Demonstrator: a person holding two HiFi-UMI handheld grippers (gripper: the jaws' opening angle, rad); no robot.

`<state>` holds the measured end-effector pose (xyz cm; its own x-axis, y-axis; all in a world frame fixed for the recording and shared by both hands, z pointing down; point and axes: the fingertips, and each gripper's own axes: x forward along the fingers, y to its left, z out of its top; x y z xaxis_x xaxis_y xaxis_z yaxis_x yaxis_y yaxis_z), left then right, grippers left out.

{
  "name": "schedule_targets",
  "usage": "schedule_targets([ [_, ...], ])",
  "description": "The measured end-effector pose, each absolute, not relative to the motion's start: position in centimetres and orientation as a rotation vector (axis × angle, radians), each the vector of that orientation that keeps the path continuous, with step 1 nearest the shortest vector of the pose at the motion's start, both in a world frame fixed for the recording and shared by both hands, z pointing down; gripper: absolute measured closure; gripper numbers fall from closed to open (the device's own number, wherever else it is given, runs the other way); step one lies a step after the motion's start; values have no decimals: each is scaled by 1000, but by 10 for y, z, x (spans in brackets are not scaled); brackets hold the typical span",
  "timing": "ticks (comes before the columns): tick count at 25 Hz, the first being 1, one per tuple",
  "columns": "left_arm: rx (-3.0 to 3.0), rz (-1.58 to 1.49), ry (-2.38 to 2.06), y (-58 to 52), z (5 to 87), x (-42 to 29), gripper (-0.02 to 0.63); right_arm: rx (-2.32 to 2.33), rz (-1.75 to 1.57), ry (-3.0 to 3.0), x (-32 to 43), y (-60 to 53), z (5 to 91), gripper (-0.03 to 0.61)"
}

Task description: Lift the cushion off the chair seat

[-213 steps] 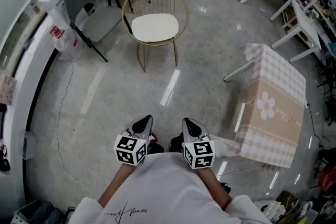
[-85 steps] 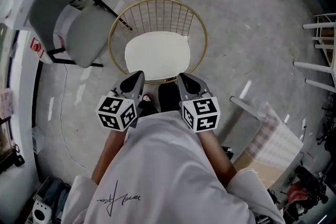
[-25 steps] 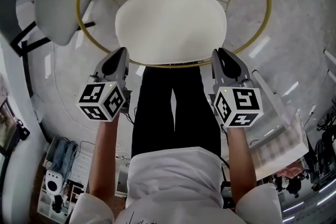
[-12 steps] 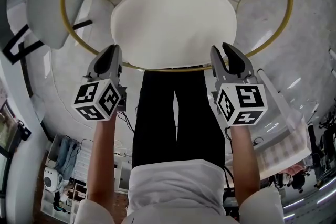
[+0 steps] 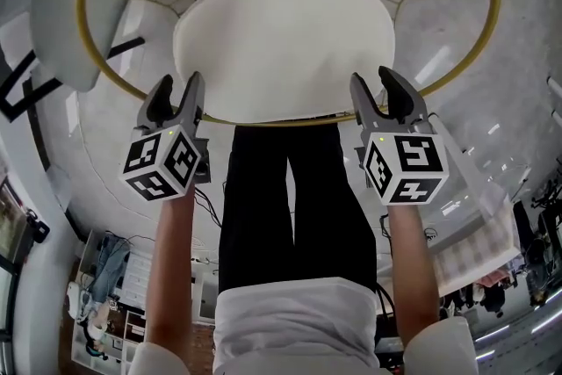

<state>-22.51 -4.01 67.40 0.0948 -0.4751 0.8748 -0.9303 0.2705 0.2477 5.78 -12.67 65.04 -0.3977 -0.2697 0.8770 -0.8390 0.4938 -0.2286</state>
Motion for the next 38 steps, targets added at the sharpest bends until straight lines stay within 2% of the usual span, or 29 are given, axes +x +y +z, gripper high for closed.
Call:
schedule_targets([
  [4,1342,582,-1537,-43,683,-227,334,955,867,-1883,65,-130,659,351],
  [13,1290,611,-1516,-41,701,-222,305,1024,847,-1796,85,-138,680,271],
  [17,1247,618,-1540,-44,708,-222,272,1040,856,-1767,89,-140,688,245],
  [21,1208,640,-1560,-48,716,-221,210,1067,881,-1735,93,-143,696,195],
  [23,1188,635,-1546,-49,722,-217,190,1081,920,-1726,93,-143,700,192],
  [38,1068,582,-1457,-52,751,-210,189,1043,1046,-1639,100,-141,736,174],
])
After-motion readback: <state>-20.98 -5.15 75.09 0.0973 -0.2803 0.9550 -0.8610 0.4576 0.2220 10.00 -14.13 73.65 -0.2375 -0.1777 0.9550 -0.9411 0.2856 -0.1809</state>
